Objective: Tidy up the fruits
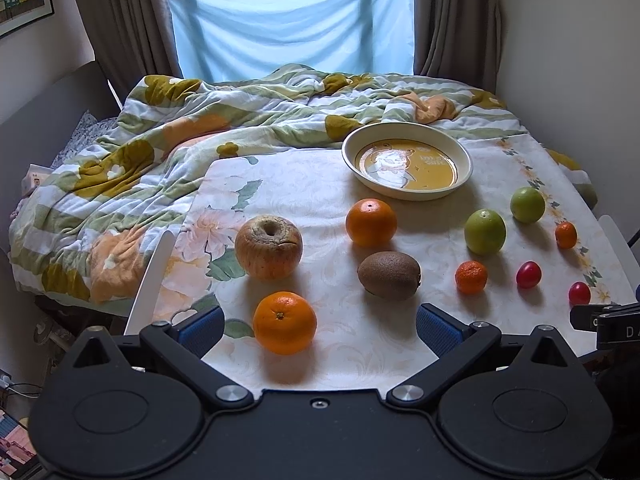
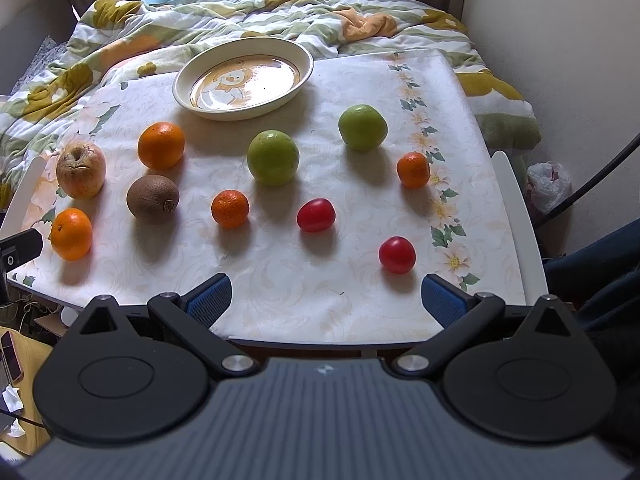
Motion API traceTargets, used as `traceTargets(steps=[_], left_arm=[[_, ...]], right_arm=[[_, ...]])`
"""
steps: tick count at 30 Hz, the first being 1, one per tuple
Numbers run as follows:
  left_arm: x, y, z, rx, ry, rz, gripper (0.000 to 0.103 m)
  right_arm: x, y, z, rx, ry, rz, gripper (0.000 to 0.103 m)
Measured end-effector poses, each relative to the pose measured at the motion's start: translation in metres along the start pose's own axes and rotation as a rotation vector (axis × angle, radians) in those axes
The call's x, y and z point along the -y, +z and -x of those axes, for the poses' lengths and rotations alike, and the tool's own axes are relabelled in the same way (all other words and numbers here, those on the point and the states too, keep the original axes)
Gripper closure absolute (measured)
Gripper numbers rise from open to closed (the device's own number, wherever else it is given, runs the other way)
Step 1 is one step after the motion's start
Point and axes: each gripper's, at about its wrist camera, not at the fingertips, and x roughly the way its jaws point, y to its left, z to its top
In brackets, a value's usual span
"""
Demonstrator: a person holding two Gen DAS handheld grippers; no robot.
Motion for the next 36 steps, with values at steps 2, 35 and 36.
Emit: traceTargets(steps=[2, 35, 36], left_arm=[[-0.0004, 0.0005, -0.0002, 0.000, 0.001, 0.001, 0.000], [-0.0082, 0.0033, -0.0017, 0.002, 0.007, 0.024, 0.000], [-0.0093, 0.0034, -0.0017, 0.001, 0.008, 0.026, 0.000]], right_arm=[[-0.0002, 0.0002, -0.0003, 0.001, 0.000, 0.000, 0.000], [0.0001, 0.0049, -0.0042, -0.009, 0.004, -0.006, 0.000], [0.0001, 0.0048, -0.0039, -0.009, 0.004, -0.005, 0.000]])
